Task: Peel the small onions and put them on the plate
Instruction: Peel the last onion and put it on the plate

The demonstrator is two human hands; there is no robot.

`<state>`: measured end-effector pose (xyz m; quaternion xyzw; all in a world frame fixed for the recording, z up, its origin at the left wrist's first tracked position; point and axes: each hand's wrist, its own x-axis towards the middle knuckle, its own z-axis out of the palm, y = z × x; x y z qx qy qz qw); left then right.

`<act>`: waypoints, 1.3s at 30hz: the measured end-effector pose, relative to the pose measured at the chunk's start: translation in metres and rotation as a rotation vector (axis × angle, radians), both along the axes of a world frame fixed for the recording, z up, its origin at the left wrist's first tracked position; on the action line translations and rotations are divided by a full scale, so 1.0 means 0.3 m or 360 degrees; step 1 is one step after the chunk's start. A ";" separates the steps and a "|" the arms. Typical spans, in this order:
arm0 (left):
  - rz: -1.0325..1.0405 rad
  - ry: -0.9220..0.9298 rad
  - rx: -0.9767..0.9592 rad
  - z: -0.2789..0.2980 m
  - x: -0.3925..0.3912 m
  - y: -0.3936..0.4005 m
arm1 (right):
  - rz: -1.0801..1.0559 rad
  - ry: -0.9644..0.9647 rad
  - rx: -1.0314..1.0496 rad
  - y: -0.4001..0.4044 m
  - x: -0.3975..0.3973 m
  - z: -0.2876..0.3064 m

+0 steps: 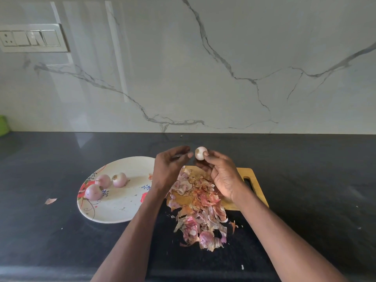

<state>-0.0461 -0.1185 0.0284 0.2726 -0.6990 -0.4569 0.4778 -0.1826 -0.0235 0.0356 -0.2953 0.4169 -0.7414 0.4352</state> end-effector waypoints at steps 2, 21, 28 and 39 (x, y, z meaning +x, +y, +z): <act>0.0002 -0.0082 -0.0196 -0.009 -0.009 0.008 | 0.0040 0.0002 0.0020 0.005 0.003 0.005; 0.0336 -0.0457 -0.0788 -0.044 -0.031 0.047 | -0.0150 0.0393 0.0159 0.009 0.045 -0.009; 0.0433 -0.0624 -0.0675 -0.031 -0.044 0.061 | -0.0230 0.0455 0.0177 0.001 0.050 -0.021; 0.0370 -0.0278 -0.0665 -0.020 -0.009 0.026 | 0.0059 -0.0251 0.0025 0.006 0.037 0.013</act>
